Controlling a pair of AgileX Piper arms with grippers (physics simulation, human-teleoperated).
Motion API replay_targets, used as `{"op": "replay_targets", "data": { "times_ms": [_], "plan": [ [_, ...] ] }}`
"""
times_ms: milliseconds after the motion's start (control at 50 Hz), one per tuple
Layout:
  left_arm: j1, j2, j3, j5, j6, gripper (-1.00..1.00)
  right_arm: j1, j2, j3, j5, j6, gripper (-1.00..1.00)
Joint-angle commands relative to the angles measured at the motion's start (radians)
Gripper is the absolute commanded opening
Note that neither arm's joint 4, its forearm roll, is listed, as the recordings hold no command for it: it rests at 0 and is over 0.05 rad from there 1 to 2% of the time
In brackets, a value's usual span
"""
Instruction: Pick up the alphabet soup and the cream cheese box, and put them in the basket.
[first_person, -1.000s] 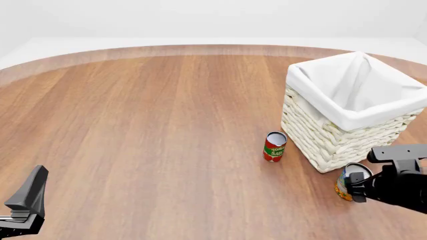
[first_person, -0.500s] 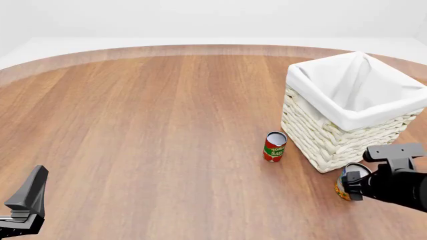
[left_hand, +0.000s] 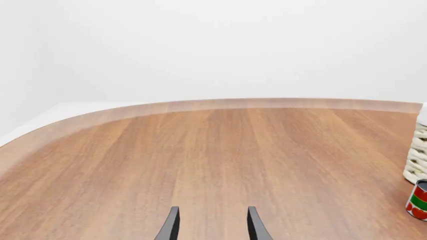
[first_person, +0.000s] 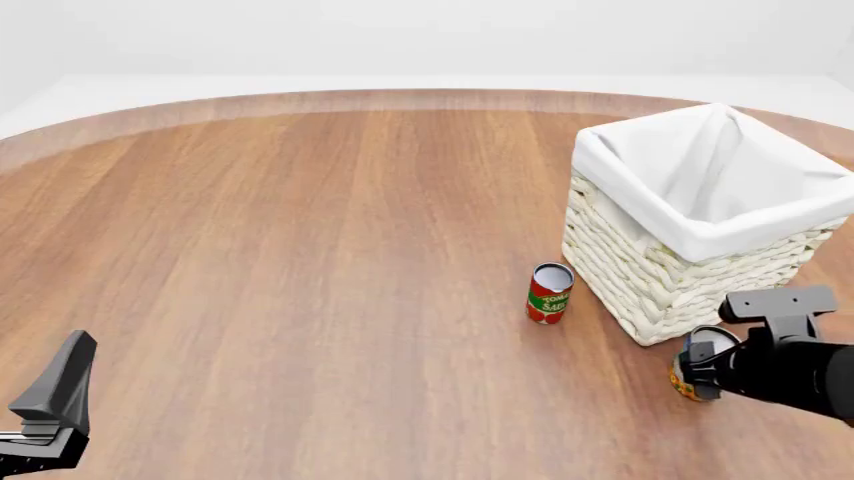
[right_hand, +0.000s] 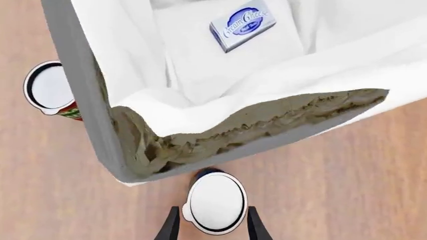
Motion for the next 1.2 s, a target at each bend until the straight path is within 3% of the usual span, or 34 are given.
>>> {"op": "replay_targets", "data": {
  "times_ms": [20,520,540,900,1200],
  "plan": [
    [0.0,0.0,0.0,0.0,0.0,1.0,-0.004,0.034,0.006,-0.032,-0.004,1.0],
    [0.0,0.0,0.0,0.0,0.0,1.0,0.011,0.074,0.04,-0.084,0.003,1.0],
    [0.0,0.0,0.0,0.0,0.0,1.0,0.013,0.07,0.044,-0.082,0.006,-1.0],
    [0.0,0.0,0.0,0.0,0.0,1.0,0.029,0.039,0.052,-0.062,0.023,-1.0],
    [0.0,0.0,0.0,0.0,0.0,1.0,0.041,-0.044,0.042,0.02,0.025,-1.0]
  ]
}}
